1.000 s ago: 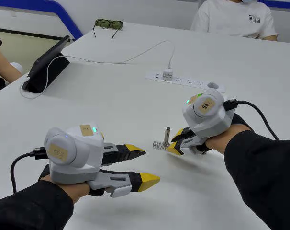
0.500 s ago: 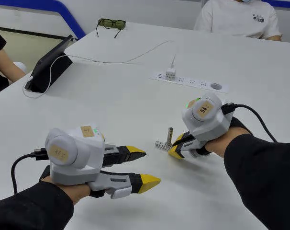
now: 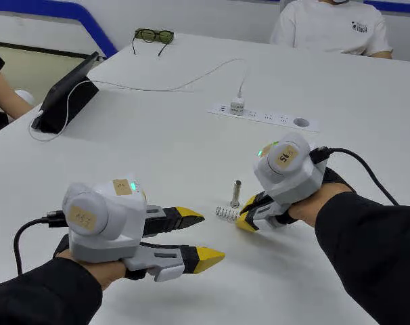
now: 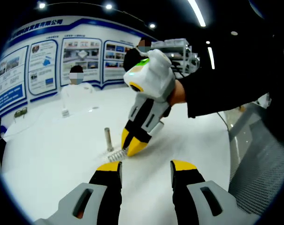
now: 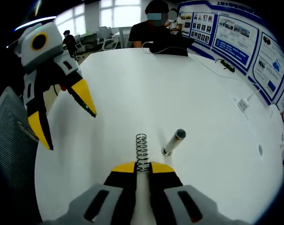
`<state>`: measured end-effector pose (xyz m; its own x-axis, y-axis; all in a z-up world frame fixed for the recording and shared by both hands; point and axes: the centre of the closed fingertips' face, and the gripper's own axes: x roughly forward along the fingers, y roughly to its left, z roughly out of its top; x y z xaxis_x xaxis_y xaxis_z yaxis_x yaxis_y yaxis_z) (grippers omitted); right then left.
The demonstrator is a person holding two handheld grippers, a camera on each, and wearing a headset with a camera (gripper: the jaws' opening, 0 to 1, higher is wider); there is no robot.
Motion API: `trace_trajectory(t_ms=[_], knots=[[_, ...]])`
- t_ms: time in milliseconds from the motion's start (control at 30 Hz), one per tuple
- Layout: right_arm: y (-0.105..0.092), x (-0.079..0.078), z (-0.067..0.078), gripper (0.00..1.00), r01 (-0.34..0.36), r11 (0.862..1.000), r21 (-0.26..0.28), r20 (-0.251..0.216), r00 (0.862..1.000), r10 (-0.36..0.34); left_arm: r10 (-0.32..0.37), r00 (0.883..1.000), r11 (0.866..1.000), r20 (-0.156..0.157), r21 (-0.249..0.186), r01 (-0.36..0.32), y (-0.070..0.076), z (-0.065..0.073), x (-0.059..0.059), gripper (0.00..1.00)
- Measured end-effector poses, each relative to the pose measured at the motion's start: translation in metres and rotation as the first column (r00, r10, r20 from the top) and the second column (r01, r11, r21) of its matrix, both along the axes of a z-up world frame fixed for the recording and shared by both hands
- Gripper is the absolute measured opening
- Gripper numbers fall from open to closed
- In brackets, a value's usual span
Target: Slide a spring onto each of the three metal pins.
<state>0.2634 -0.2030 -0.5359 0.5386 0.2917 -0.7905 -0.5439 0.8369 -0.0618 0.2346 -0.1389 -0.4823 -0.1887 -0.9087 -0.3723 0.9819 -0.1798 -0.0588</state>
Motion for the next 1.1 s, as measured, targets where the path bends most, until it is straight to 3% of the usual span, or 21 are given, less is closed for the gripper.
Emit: trace_trajectory(t_ms=[433, 700, 1100], knots=[[0.015, -0.041, 0.024, 0.11, -0.123, 0.992, -0.015, -0.015, 0.992, 0.122, -0.05, 0.998, 0.999, 0.024, 0.007, 0.05, -0.007, 0.001, -0.011, 0.42], [0.031, -0.065, 0.044, 0.11, -0.228, 0.974, -0.01, -0.019, 0.974, 0.228, -0.102, 0.994, 0.995, 0.043, 0.012, 0.102, -0.014, 0.004, -0.021, 0.41], [0.039, -0.083, 0.051, 0.11, -0.299, 0.954, -0.033, -0.047, 0.954, 0.297, -0.215, 0.973, 0.977, 0.078, 0.028, 0.214, -0.017, 0.002, -0.045, 0.29]])
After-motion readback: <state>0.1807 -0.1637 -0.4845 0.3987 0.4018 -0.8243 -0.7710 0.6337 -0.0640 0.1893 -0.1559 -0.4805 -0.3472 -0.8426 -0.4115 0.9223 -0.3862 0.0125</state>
